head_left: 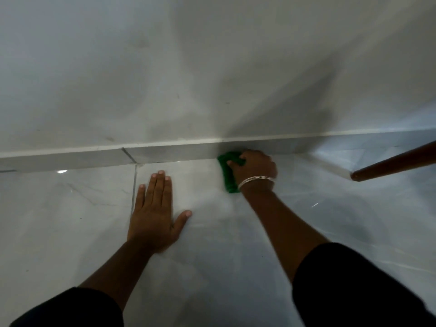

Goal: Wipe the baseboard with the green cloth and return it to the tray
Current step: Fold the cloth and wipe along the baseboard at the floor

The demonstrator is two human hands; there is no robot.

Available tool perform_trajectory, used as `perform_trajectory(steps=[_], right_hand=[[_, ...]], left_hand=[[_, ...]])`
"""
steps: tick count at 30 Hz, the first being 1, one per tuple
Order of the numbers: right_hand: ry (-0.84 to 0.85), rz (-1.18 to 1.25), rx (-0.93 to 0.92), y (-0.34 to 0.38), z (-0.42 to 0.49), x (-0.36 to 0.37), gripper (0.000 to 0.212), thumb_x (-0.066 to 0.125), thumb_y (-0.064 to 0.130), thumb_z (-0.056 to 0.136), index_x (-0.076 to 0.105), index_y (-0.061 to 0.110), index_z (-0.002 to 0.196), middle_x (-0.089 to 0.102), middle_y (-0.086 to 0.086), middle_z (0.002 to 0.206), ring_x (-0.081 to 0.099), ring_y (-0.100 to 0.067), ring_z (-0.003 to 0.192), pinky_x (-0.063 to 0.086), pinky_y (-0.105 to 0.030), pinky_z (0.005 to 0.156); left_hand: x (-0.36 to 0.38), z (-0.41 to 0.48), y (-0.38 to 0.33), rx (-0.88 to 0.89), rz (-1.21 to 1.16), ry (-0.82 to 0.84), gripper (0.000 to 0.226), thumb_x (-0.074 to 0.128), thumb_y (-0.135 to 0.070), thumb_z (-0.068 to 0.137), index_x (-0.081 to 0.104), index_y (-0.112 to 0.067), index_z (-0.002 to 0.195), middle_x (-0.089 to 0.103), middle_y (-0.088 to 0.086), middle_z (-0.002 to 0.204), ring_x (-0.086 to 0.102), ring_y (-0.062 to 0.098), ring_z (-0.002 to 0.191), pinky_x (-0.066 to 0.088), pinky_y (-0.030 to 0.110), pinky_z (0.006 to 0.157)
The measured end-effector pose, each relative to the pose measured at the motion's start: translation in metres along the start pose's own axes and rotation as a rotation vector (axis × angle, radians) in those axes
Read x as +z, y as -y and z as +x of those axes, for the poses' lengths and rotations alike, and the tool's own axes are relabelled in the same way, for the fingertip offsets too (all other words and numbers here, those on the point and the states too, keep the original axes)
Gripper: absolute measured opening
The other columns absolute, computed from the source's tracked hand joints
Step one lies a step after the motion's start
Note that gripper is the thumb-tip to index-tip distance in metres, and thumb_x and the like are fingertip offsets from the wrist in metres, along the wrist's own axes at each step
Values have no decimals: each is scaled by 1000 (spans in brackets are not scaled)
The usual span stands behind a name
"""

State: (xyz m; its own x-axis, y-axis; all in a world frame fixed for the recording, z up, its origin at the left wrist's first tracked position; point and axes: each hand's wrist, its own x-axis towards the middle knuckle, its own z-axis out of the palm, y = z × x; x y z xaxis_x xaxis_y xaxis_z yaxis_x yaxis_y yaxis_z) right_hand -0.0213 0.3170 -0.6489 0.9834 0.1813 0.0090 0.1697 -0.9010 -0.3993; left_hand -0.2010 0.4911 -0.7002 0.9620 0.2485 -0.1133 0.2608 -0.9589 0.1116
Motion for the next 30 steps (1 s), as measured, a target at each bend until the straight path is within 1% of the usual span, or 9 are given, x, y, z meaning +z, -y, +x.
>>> perform_trajectory(steps=[6, 9, 11, 17, 20, 23, 25, 27, 30], right_hand=[[-78, -24, 207, -68, 24, -32, 36, 71, 48, 73, 71, 14, 83, 73, -13, 88, 67, -35, 84, 53, -37, 74], [-117, 28, 326, -67, 25, -34, 29, 73, 41, 75, 70, 14, 86, 74, -14, 93, 66, -36, 90, 53, -39, 80], [-135, 41, 341, -47, 18, -23, 25, 71, 35, 77, 70, 13, 88, 72, -14, 98, 64, -37, 95, 52, -38, 81], [27, 110, 31, 80, -31, 41, 28, 57, 38, 84, 68, 13, 92, 67, -13, 99, 63, -34, 92, 49, -37, 76], [95, 119, -109, 94, -32, 44, 26, 61, 32, 82, 67, 10, 96, 66, -14, 103, 62, -35, 92, 49, -39, 80], [102, 59, -173, 48, -16, 20, 26, 61, 35, 81, 70, 12, 90, 69, -14, 99, 64, -36, 90, 48, -38, 78], [94, -24, -155, -1, 1, -3, 29, 58, 38, 84, 69, 13, 95, 70, -14, 104, 63, -36, 95, 48, -38, 80], [75, -86, -78, -57, 19, -31, 31, 59, 39, 86, 70, 13, 98, 70, -16, 104, 63, -37, 97, 49, -39, 82], [-1, -93, 121, -117, 39, -62, 29, 63, 37, 85, 70, 10, 93, 72, -19, 95, 65, -38, 90, 52, -42, 78]], left_hand=[[3, 2, 1, 12, -26, -22, 95, 20, -70, 88, 7, -4, 154, 5, 16, 165, 1, 28, 153, 12, 52, 123], [5, 2, 2, 4, -15, -23, 95, 20, -70, 88, 5, -5, 154, 4, 16, 165, 0, 28, 153, 13, 53, 122], [4, 2, 0, 2, -20, -22, 95, 21, -70, 88, 5, -4, 154, 4, 16, 165, 0, 28, 153, 14, 53, 122], [5, 3, 0, 14, 13, -17, 95, 21, -70, 87, 10, -3, 153, 7, 18, 164, 3, 31, 153, 12, 54, 122], [7, 4, 2, 10, 15, -21, 95, 16, -72, 87, 8, -5, 154, 6, 16, 164, 3, 29, 153, 12, 53, 123], [8, 3, 3, 4, 14, -29, 95, 18, -72, 86, 5, -7, 154, 6, 15, 165, 2, 27, 153, 8, 50, 123], [9, 3, 3, 16, 3, -40, 94, 19, -71, 87, 6, -7, 154, 6, 15, 165, 2, 27, 153, 9, 51, 123], [9, 3, 3, 18, -14, -52, 94, 21, -70, 87, 8, -6, 154, 8, 15, 165, 3, 27, 153, 9, 50, 123], [8, 1, 0, 5, -6, -50, 93, 20, -69, 87, 9, -5, 154, 10, 17, 164, 5, 28, 153, 10, 50, 123]])
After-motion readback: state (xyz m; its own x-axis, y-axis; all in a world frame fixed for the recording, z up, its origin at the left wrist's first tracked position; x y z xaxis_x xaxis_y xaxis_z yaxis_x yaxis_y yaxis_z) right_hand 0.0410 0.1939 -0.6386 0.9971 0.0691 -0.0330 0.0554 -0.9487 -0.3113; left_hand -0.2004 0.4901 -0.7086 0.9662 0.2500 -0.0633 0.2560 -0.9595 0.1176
